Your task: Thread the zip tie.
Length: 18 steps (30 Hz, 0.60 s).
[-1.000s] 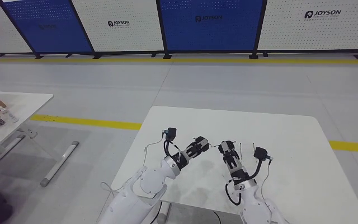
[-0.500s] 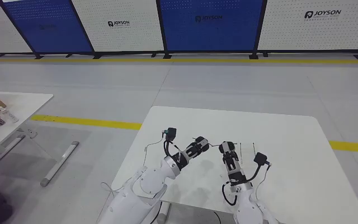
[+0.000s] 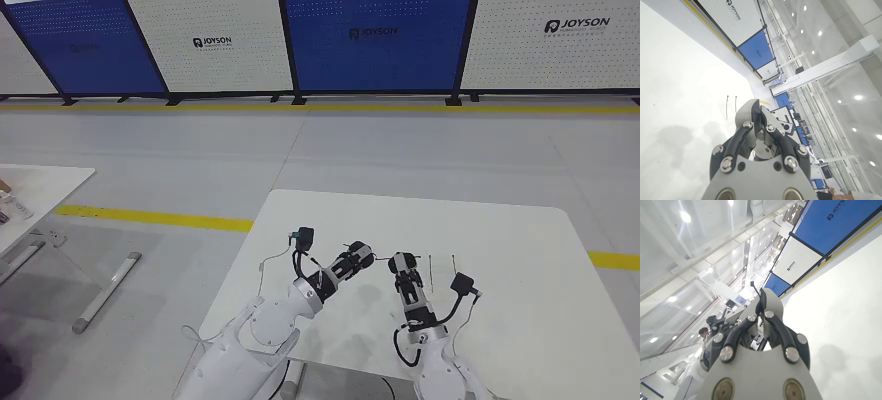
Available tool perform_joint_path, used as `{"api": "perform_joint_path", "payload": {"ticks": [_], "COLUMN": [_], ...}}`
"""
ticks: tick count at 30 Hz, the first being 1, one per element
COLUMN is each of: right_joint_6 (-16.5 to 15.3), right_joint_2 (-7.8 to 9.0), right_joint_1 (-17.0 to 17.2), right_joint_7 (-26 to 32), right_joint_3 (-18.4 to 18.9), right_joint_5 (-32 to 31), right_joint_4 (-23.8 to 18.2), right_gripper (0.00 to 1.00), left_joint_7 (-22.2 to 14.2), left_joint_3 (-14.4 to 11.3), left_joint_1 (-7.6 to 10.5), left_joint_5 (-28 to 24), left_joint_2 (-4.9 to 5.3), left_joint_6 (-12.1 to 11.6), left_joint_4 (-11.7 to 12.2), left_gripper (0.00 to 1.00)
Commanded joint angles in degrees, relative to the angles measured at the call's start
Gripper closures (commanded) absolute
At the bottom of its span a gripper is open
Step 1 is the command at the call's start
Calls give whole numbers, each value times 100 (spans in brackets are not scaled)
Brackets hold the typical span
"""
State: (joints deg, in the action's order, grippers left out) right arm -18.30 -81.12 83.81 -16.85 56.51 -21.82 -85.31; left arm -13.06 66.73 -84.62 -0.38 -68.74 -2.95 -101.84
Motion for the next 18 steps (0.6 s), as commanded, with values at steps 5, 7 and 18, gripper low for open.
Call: {"api": "perform_joint_path", "payload": {"ticks": [5, 7, 18], "right_joint_6": [-18, -29, -118], "right_joint_2": [-23, -33, -62], "right_joint_1": [-4, -7, -5], "right_joint_7": [-13, -23, 180], "right_joint_3": [14, 13, 48], "right_joint_5": [-22, -28, 302], "right_joint_4": [-12, -19, -76], "right_gripper": [100, 100, 100], "left_joint_7": [-170, -254, -379], "left_joint_3": [-4, 0, 13], "left_joint_1": [26, 30, 50], "left_joint_5": [-173, -249, -557], "left_joint_2": [2, 6, 8], "left_joint_6": [-67, -77, -203], "left_joint_4": [42, 47, 79], "left_gripper": [100, 100, 100]}}
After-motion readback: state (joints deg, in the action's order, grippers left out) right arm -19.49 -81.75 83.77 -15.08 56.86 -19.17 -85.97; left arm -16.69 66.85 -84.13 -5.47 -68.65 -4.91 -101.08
